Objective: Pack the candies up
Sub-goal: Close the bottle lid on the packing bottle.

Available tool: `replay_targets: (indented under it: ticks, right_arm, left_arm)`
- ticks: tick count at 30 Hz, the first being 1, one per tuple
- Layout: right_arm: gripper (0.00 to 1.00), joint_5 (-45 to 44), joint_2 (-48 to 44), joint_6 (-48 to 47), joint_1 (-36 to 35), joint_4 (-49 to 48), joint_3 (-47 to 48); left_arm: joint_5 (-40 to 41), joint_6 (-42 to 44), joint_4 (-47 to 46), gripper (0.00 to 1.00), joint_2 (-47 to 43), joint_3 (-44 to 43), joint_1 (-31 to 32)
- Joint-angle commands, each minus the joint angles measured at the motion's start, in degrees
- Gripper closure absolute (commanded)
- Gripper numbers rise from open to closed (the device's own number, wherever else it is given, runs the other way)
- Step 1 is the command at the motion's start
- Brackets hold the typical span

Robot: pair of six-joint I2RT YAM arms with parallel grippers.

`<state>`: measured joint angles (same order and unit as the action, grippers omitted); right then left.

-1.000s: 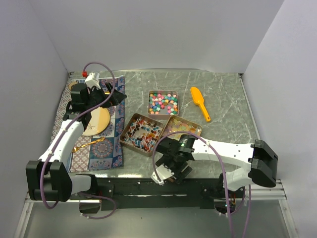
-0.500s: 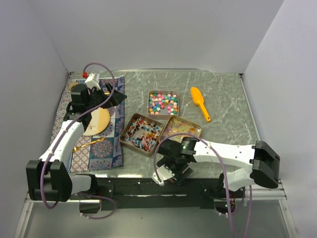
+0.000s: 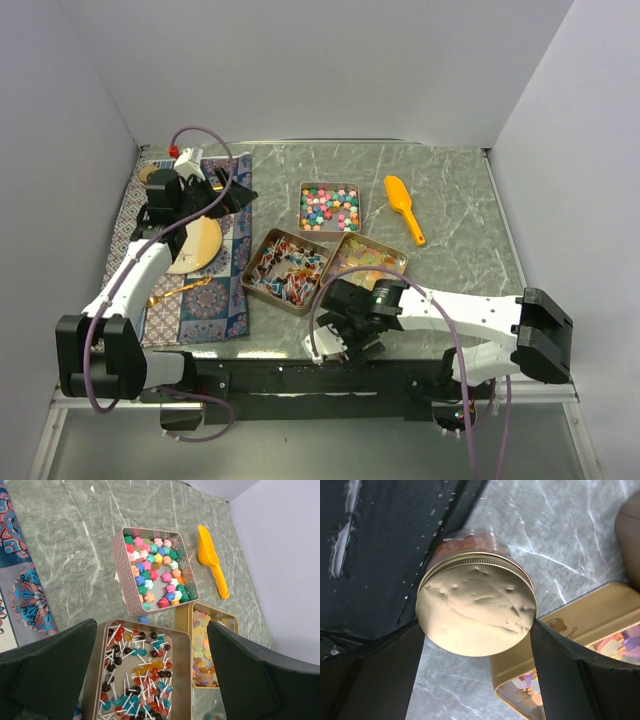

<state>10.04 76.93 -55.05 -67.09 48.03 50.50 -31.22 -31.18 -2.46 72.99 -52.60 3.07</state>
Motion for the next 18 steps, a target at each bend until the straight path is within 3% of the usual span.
replay_targets:
  ticks: [1,6,12,14,18]
  right_arm:
    - [0.26,-5.65,3.76,1.35,4.94,-4.17,-4.27]
    - [0.26,-5.48,6.21,0.64,13.71,-4.35,-2.35]
    - [0.21,1.01,7.54,-1.2,16.91,-0.4,-1.45]
    - [0.17,2.08,6.84,0.63,16.64,-0.66,-1.63]
    - [0.06,3.4,5.43,1.7,16.73,-0.13,-1.28]
  left_arm:
    - [-2.7,-1.07,-5.0,0.02,-0.3,0.65,-0.26]
    - [-1.83,-2.48,-18.18,0.01,-5.48,8.98,-0.17]
    - [-3.67,-1.78,-20.04,0.01,-13.3,14.88,0.27]
    - [-4.2,-1.96,-20.13,0.01,-19.0,18.73,0.88]
    - [-1.4,4.01,-18.74,0.01,-36.9,26.4,8.16]
